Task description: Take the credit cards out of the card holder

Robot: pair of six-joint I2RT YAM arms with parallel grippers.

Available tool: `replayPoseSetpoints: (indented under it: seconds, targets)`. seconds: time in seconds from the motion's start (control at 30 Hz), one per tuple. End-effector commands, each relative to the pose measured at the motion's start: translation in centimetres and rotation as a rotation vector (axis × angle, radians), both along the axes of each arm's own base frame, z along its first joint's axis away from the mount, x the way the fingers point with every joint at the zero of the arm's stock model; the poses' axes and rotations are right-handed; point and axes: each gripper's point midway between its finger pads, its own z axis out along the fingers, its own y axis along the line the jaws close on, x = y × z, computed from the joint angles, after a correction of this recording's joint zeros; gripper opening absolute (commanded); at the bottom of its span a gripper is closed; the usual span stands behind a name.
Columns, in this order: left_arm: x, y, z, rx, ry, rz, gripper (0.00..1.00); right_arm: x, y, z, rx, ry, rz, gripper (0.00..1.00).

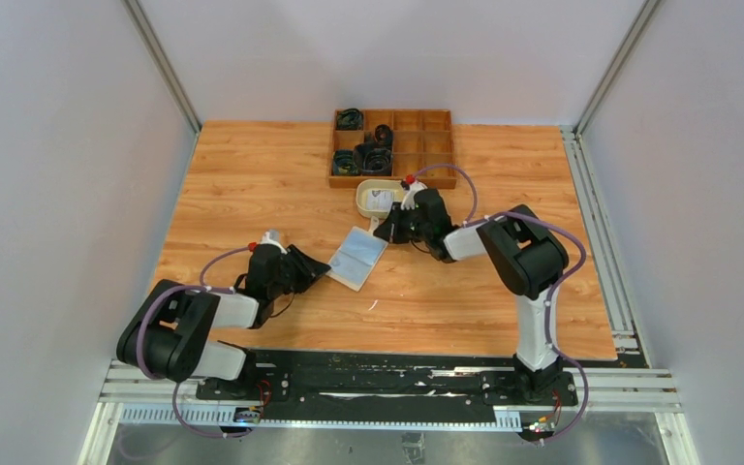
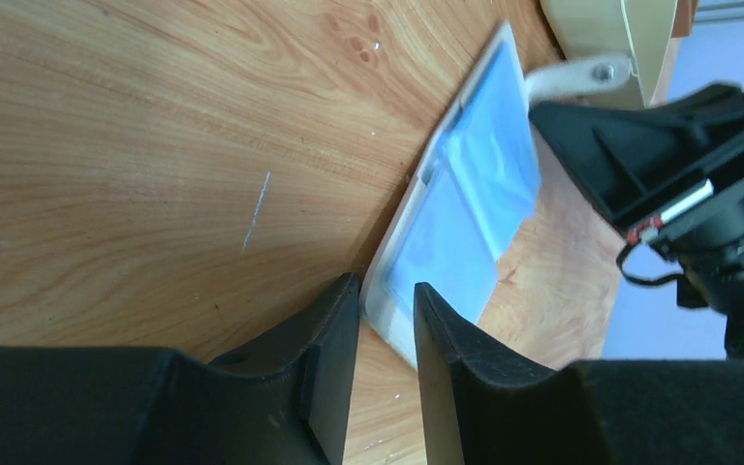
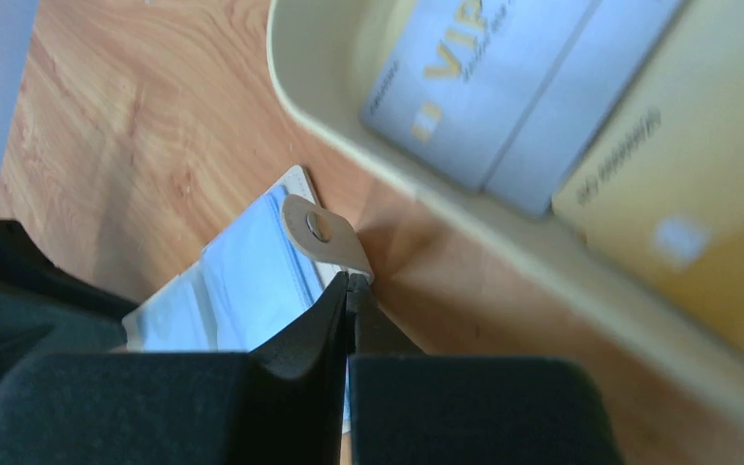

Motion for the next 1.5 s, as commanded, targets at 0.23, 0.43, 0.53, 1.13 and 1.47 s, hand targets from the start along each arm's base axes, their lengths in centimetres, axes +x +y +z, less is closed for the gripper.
replayPoseSetpoints:
  seconds: [0.23, 0.43, 0.53, 1.13, 1.47]
  targets:
    - [1.3, 0.9, 0.0, 0.059, -0.012, 0.041, 0.33, -8.9, -3.6, -0.4, -0.017, 0.088, -0.079, 0.0]
    - [1.6, -0.1, 1.1, 0.027, -0.038, -0.011, 0.33, -10.3, -2.7, -0.7, 0.007, 0.112, -0.072, 0.0]
    - [1.0, -0.2, 1.2, 0.019, -0.04, -0.021, 0.33, -10.4, -2.3, -0.5, 0.022, 0.116, -0.072, 0.0]
    - [-3.4, 2.0, -1.0, 0.079, 0.045, 0.016, 0.34, -11.0, -2.4, -1.1, 0.038, 0.134, -0.081, 0.0]
    - [-4.0, 1.9, -1.3, 0.053, 0.066, 0.023, 0.31, -11.0, -2.4, -1.5, 0.04, 0.144, -0.079, 0.0]
